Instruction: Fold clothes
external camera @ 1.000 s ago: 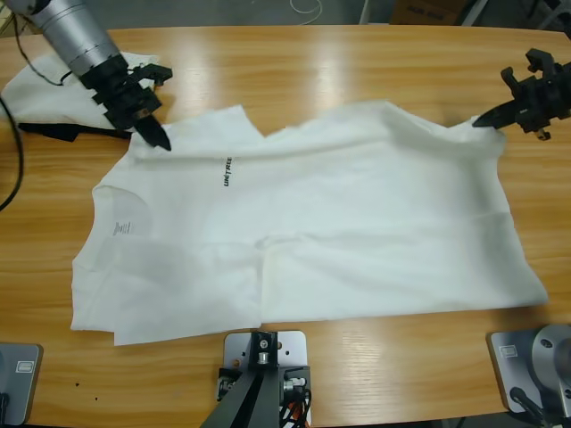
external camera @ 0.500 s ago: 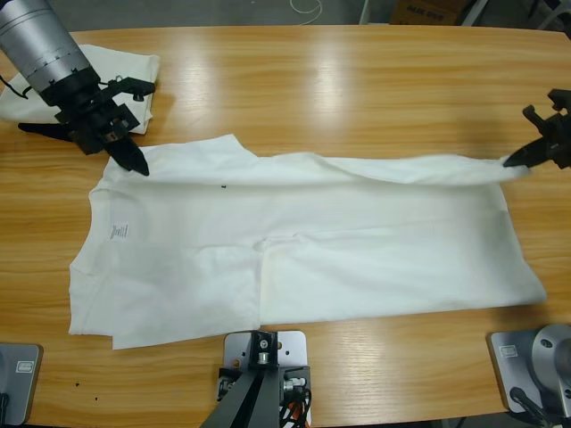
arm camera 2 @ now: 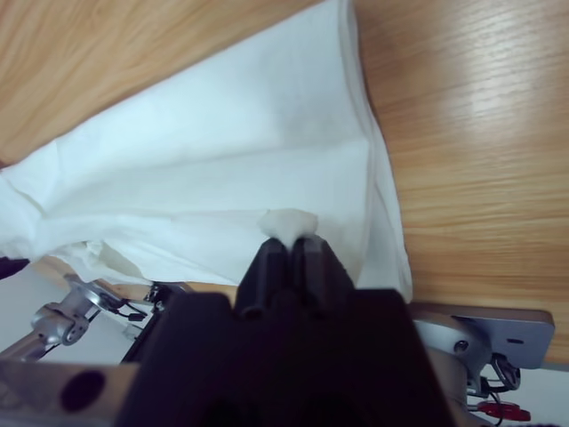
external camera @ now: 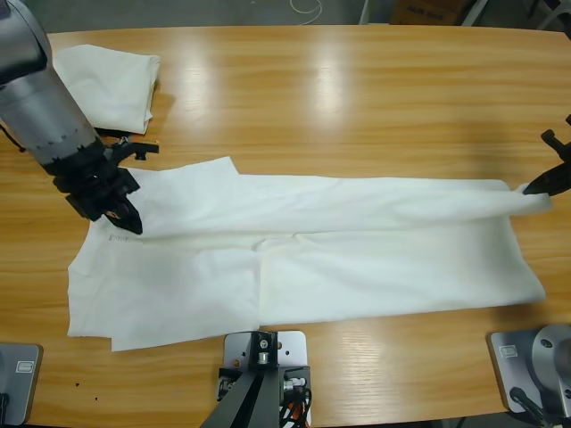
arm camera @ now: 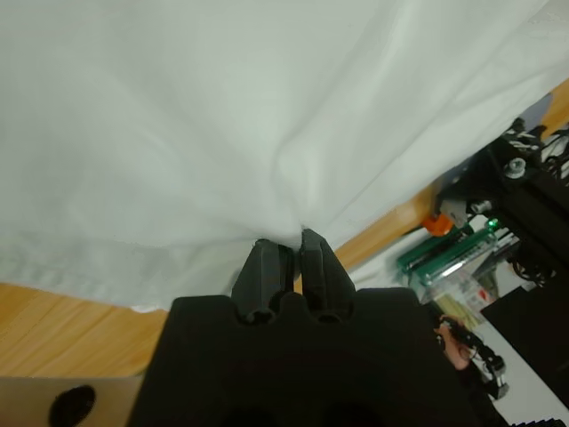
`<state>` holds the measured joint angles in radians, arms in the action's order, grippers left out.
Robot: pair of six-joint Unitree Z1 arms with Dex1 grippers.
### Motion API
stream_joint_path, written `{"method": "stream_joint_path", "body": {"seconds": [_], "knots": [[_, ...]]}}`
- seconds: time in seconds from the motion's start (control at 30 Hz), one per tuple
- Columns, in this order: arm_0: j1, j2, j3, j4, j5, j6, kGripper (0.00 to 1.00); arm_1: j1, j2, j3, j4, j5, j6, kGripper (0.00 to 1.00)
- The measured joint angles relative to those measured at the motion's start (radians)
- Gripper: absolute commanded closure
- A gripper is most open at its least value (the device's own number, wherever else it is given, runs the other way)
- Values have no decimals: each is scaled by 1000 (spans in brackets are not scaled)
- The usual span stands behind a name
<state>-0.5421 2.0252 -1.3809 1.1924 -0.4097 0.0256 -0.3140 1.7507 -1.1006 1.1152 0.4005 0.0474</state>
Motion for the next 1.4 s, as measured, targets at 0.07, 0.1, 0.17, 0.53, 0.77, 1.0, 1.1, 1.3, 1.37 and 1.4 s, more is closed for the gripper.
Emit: {"method": "stream_joint_path", "body": {"seconds": [0.07,0.1,0.17,0.53,0.77,1.0,1.1,1.3,1.37,1.4], "knots": [[-13,0,1,-16,0,-29,1000,0,0,0,-4,-1,0,1000],[-19,0,1,-21,0,-42,1000,0,1,0,-8,-1,0,1000],[-32,0,2,-27,0,-62,1000,0,1,0,-13,-3,0,1000],[-50,2,48,-29,-2,-104,4,0,1,33,-6,-149,127,0],[-106,-6,61,-3,-10,-85,4,4,-80,31,4,-279,194,625],[-138,-33,60,4,-13,-85,50,233,-151,30,-106,-198,172,1000],[-140,-35,58,-26,-13,-87,46,347,-145,37,-192,-181,170,1000],[-141,-97,58,-98,-11,-146,36,487,-77,43,-304,-181,176,1000],[-141,-113,59,-114,-9,-158,32,506,-46,52,-323,-180,176,1000],[-141,-116,60,-119,-8,-161,29,514,-34,59,-330,-180,176,1000]]}}
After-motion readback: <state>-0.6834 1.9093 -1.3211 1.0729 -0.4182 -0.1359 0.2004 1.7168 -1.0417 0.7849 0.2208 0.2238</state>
